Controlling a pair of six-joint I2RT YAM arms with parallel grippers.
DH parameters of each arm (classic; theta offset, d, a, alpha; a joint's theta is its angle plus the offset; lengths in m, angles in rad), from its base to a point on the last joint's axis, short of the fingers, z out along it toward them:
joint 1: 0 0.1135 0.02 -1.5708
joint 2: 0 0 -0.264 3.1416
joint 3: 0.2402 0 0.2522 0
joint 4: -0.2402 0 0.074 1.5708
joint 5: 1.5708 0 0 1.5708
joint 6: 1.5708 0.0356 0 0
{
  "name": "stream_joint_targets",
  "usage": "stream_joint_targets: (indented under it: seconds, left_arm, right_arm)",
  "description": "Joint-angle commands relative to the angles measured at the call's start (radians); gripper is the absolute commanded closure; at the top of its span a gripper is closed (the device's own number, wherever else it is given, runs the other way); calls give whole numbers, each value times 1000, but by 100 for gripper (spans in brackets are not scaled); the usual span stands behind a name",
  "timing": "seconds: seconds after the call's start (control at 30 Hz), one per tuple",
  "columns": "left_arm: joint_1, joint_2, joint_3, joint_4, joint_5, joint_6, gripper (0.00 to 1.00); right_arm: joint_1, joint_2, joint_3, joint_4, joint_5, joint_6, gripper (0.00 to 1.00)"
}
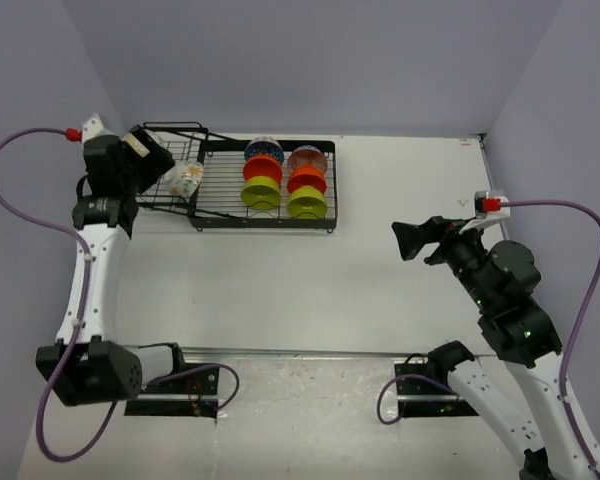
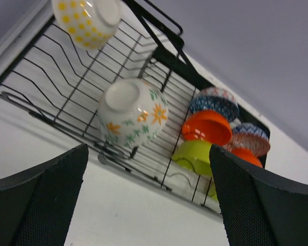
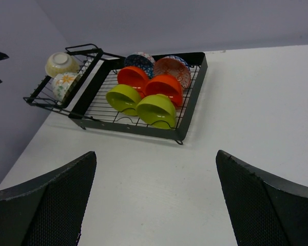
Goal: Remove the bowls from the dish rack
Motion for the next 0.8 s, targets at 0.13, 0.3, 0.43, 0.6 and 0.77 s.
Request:
stream_joint_targets:
  seconds: [0.13,0.3,0.43,0.6,0.77]
  left_arm:
    - [316,239,215,152,390,-116,0]
    - [376,458,395,192,453,-58,0]
    - [408,610,452,288,504,-15,0]
    - [431,679,411,554,630,34,0]
    - [431,745,463,577,600,71,0]
  right_arm:
    - [2,0,-37,96,-107,-1,1]
    - [2,17,-37,112,-188,9,1]
    - [2,11,-45,119,-202,7,1]
    - [2,0,-51,115,-226,3,1]
    - [3,2,-57,115,-249,1,1]
